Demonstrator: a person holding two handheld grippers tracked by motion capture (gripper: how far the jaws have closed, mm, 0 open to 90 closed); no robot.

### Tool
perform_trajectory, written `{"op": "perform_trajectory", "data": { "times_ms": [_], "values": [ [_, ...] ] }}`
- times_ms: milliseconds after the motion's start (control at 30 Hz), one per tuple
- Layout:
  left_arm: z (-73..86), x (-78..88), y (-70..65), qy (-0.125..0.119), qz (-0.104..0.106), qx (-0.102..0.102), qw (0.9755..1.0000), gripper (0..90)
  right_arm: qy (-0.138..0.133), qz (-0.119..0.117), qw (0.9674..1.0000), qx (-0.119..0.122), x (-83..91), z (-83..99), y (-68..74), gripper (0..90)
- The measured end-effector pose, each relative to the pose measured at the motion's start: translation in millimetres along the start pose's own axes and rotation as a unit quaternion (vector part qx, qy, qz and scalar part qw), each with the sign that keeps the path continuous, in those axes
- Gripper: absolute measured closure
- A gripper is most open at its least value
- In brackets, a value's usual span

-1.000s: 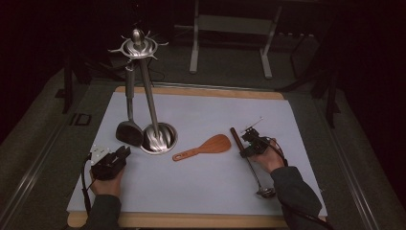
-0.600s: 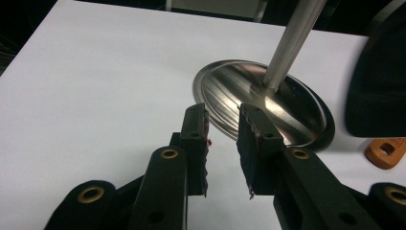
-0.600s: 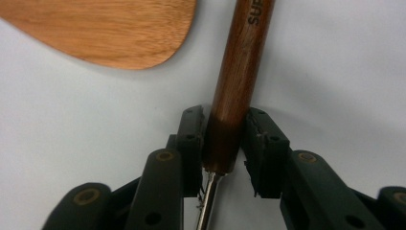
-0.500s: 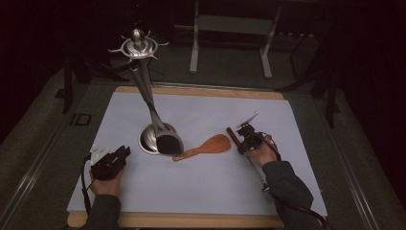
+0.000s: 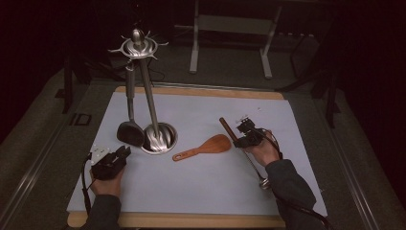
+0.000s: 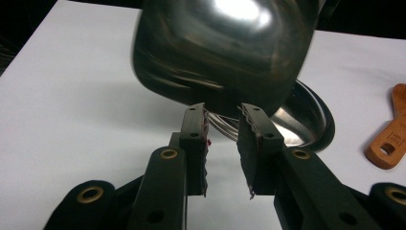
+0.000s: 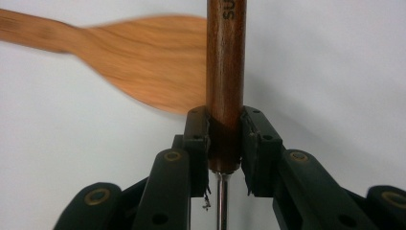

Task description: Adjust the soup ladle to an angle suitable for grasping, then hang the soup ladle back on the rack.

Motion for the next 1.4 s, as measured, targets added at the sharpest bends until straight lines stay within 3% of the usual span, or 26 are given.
{"op": "perform_trajectory", "data": {
  "times_ms": [367, 500, 667, 867, 1000, 1133, 1400],
  "values": [
    [-0.4, 0.2, -0.1, 0.0, 0.001, 0.0, 1.0, 73.0, -0.075, -0.022, 0.9957, 0.05, 20.4, -28.7, 21.2, 74.0],
    [-0.5, 0.2, -0.1, -0.001, 0.001, 0.0, 1.0, 73.0, -0.099, -0.025, 0.9927, 0.064, 24.3, -35.9, 26.6, 74.0],
    [-0.5, 0.2, -0.1, -0.001, 0.001, 0.0, 1.0, 73.0, -0.139, -0.03, 0.9864, 0.082, 31.0, -46.3, 35.1, 74.0],
    [-0.5, 0.5, 0.0, -0.001, 0.001, 0.001, 1.0, 72.9, -0.196, -0.034, 0.974, 0.109, 41.5, -58.7, 47.0, 74.0],
    [-0.7, 0.7, -0.3, -0.002, 0.001, 0.001, 1.0, 72.9, -0.238, -0.032, 0.9619, 0.13, 48.7, -68.0, 56.8, 74.0],
    [-0.6, 0.7, -0.1, -0.001, 0.001, 0.001, 1.0, 72.9, -0.267, -0.029, 0.9523, 0.145, 55.4, -76.3, 64.9, 74.0],
    [-0.8, 1.3, 0.2, -0.001, 0.001, 0.001, 1.0, 72.8, -0.295, -0.022, 0.9426, 0.155, 63.7, -94.3, 78.3, 74.1]
  ]
}}
Point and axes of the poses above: each handheld gripper's, and its own axes: x roughly backward along the jaws, z roughly out of its underside, y roughly to its left, the point moved 8 cm from there along -x, roughly forward along the jaws, and after that the axes turned 14 degrees about x, right-handed, at the moved point
